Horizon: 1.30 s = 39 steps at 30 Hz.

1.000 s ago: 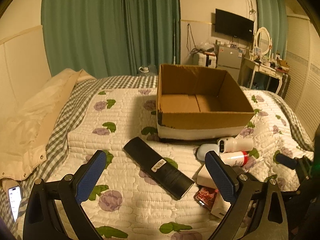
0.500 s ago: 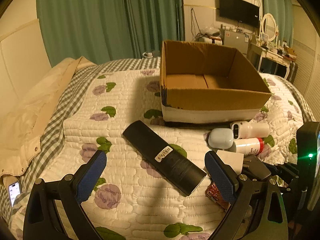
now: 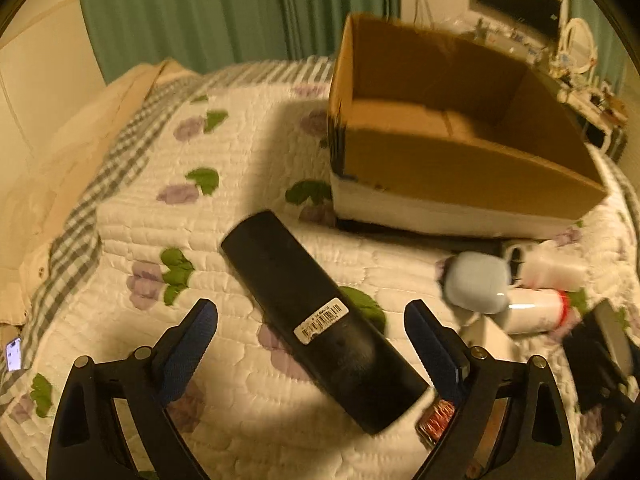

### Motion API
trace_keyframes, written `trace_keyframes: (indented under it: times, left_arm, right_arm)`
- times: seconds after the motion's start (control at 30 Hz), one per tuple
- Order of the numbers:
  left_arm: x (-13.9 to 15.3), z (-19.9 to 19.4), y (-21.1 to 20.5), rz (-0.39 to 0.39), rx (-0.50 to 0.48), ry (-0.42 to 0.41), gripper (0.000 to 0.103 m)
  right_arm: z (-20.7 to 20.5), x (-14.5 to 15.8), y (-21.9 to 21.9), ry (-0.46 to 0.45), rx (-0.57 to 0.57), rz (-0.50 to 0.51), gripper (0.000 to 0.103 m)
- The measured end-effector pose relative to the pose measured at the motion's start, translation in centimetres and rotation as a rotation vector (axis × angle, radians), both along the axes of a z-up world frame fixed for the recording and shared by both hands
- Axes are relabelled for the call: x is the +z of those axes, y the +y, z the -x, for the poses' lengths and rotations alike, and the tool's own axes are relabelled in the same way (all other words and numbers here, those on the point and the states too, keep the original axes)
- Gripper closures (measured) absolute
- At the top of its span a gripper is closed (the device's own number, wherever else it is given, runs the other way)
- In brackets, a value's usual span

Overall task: Organize rigid objects
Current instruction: 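Grasp the black speaker with the left tool while the right tool grasps the black charger, then lower the black speaker and black charger into the box and open both tools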

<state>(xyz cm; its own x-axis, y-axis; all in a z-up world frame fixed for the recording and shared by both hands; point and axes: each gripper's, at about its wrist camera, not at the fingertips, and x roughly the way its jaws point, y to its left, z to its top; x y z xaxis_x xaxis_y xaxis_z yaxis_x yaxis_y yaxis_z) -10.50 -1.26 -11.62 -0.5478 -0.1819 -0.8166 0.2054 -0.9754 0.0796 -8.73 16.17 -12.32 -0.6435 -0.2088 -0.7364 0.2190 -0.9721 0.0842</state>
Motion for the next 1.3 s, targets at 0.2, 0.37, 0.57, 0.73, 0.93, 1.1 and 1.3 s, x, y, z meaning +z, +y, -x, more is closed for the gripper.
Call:
trace_keyframes:
  times: [0.2,0.37,0.57,0.73,0.93,1.1,1.3]
  left_arm:
    - [-1.7,1.6,-0.3,-0.042,0.019,-0.051,0.017]
    - [-0.9,0.8,0.1,-0.066,-0.027,-0.048,0.049]
    - [1.0,-1.4,0.3,-0.118,-0.068,-0.022,0.058]
    - [4.2,-3.5,0.9,-0.126,-0.133,0.048,0.062]
    - [8.1,-5.1,1.8,-0.131,-0.190,0.134,0.062]
    - [11.8,-4.5,2.6,-0.115,-0.222,0.210,0.062]
    - [14.3,0.5,3.0,-0.086,-0.246,0.274,0.062]
  right_arm:
    - [0.1,-0.1,0.1,0.004,0.003,0.015,0.062]
    - [-0.4,0.7,0.3,0.029,-0.003,0.006,0.062]
    - [-1.8,3.3,0.2,0.092,0.001,-0.018,0.062]
    - [-2.7,5.9,0.0,0.149,0.005,-0.023,0.062]
    - [-3.1,8.4,-0.2,0.192,0.022,-0.008,0.062]
    - [-1.4,11.0,-0.5,0.233,0.040,0.017,0.062]
    - [2.9,13.4,-1.0,0.282,0.044,0.019,0.062]
